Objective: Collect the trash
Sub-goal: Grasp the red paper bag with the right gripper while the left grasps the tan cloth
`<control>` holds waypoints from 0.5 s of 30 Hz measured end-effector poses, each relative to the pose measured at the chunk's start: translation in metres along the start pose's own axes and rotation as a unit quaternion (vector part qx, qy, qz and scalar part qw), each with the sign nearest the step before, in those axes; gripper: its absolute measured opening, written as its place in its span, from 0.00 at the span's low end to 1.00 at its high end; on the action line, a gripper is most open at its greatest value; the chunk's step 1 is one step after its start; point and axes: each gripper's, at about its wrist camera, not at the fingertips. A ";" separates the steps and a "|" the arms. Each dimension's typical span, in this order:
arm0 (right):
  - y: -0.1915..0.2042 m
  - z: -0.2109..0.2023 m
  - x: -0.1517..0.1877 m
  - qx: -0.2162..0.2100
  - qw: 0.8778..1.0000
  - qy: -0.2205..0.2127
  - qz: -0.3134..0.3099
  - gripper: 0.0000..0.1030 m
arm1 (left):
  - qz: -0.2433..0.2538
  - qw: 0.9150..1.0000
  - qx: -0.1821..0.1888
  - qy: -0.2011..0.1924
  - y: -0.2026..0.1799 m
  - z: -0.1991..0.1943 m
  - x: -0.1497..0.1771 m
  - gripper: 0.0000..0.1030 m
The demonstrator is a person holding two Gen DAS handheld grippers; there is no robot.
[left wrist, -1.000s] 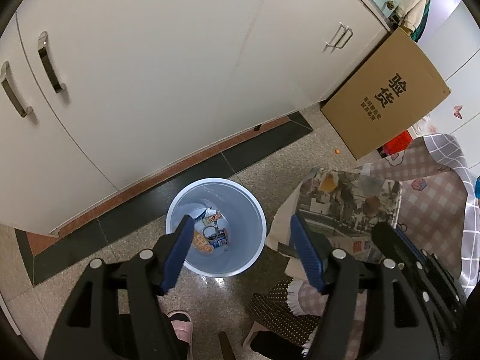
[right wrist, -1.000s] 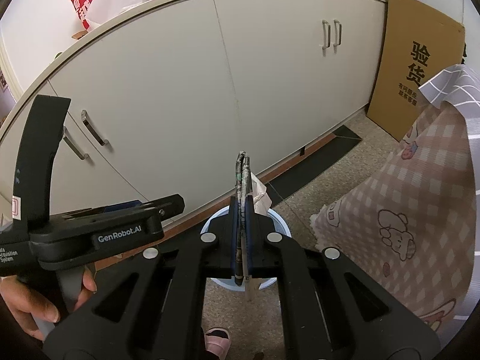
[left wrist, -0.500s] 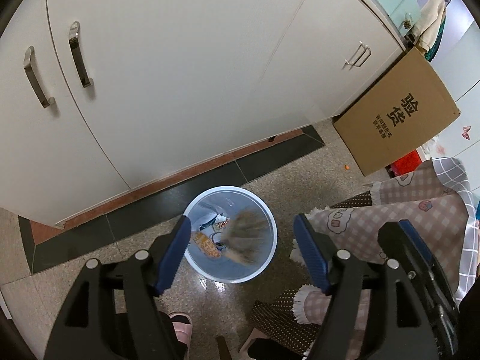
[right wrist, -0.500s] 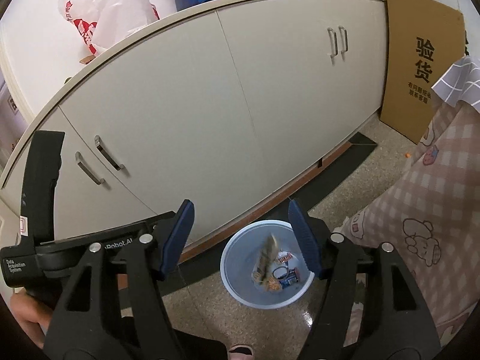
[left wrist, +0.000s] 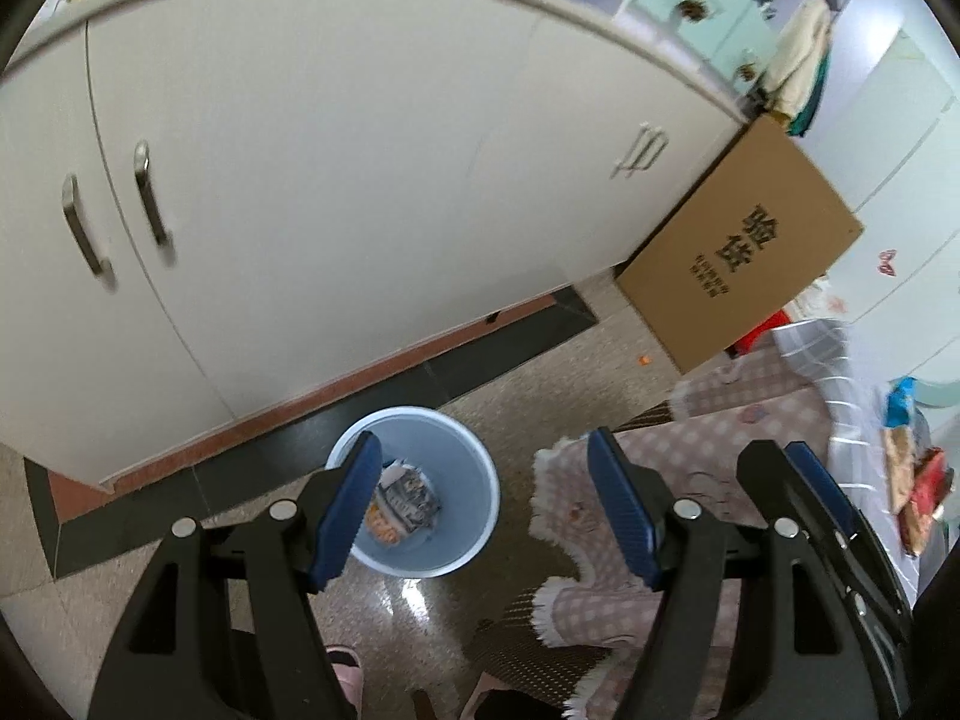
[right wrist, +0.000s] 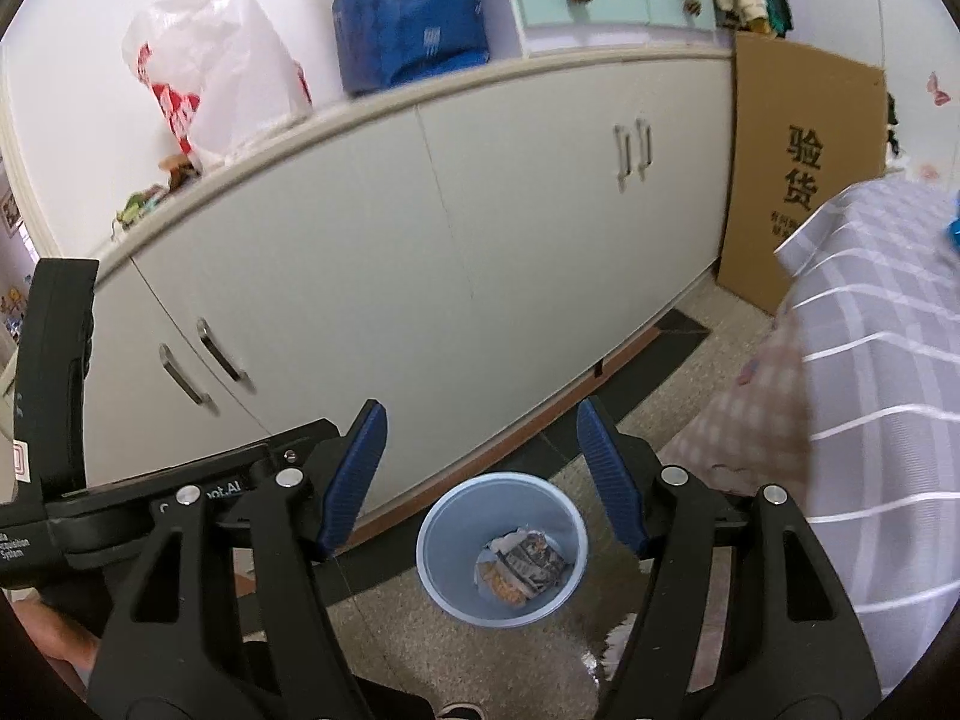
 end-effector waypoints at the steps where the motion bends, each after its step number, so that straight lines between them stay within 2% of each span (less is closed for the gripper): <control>1: -0.001 -0.010 -0.003 0.002 1.000 -0.007 0.000 0.64 | 0.003 1.000 0.004 -0.006 -0.005 -0.007 0.000 0.68; 8: -0.021 -0.082 -0.013 0.025 0.998 -0.050 0.004 0.66 | 0.042 0.997 0.034 -0.049 -0.054 -0.058 0.009 0.69; 15: -0.072 -0.162 -0.012 0.078 0.991 -0.100 0.036 0.71 | 0.118 0.987 0.084 -0.063 -0.147 -0.087 0.030 0.69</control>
Point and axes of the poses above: each gripper's, at about its wrist camera, not at the fingertips, and z roughly the way its jaws point, y to its left, x to its underside, and after that the axes turned 10 degrees about -x, right-handed
